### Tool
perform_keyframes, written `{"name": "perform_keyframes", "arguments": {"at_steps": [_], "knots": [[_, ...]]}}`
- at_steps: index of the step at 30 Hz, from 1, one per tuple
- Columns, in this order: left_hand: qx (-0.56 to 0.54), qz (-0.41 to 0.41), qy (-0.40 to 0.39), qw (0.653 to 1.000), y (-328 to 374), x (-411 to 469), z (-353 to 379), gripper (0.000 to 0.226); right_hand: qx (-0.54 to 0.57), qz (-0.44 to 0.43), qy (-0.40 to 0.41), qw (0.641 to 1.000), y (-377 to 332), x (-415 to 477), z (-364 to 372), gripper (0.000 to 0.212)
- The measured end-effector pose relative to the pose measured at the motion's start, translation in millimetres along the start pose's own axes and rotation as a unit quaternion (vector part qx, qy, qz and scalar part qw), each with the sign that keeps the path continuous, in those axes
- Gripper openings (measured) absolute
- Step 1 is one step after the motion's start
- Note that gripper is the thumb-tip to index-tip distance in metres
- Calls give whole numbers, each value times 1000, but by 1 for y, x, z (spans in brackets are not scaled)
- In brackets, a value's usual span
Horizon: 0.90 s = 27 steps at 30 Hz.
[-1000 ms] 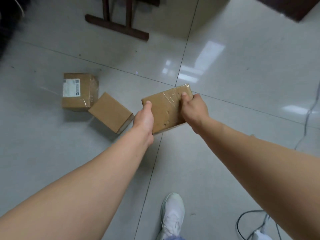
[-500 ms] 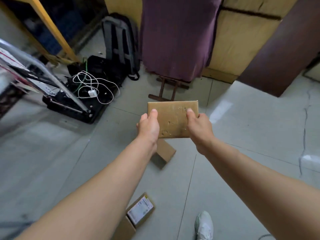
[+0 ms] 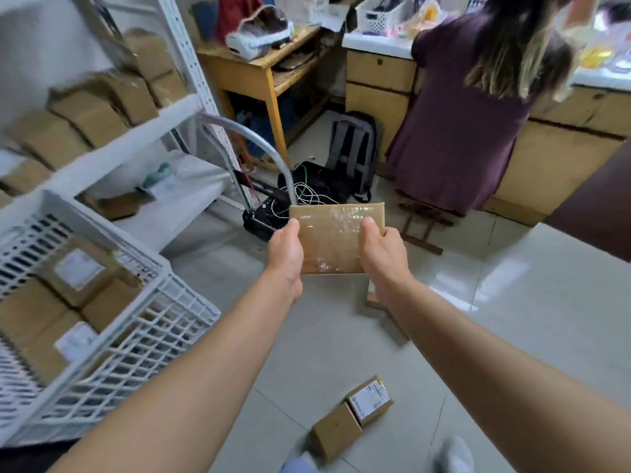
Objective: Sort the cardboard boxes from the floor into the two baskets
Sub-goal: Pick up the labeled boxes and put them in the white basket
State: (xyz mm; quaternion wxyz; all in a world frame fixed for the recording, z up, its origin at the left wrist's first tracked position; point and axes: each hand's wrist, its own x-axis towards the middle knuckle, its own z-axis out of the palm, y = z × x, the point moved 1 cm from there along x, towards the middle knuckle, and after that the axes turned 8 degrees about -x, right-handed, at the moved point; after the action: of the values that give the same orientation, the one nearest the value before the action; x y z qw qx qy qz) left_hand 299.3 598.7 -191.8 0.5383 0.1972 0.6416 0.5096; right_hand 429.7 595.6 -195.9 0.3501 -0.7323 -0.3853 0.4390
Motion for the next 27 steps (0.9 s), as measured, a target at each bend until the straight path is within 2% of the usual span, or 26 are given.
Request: {"name": "perform_keyframes", "arguments": {"at_steps": [5, 9, 12, 15, 17, 23, 27], "knots": [[-61, 13, 64, 996, 44, -23, -74, 22, -27, -58, -62, 996, -53, -53, 35, 45], [-112, 28, 116, 986, 64, -43, -116, 44, -47, -110, -117, 986, -86, -81, 57, 46], [-153, 39, 168, 973, 72, -66, -148, 46, -57, -147, -176, 972, -102, -103, 76, 46], [-188, 44, 210, 958, 78, -85, -176, 52, -65, -168, -227, 957, -111, -127, 94, 36], [-207, 48, 234, 949, 76, -91, -196, 57, -63, -186, -259, 946, -115, -141, 107, 44], [-253, 44, 290, 922, 78, -95, -264, 53, -108, -209, -293, 927, -124, -173, 165, 50], [-256, 30, 303, 917, 83, -76, -323, 53, -105, -206, -288, 929, -130, -189, 222, 48]]}}
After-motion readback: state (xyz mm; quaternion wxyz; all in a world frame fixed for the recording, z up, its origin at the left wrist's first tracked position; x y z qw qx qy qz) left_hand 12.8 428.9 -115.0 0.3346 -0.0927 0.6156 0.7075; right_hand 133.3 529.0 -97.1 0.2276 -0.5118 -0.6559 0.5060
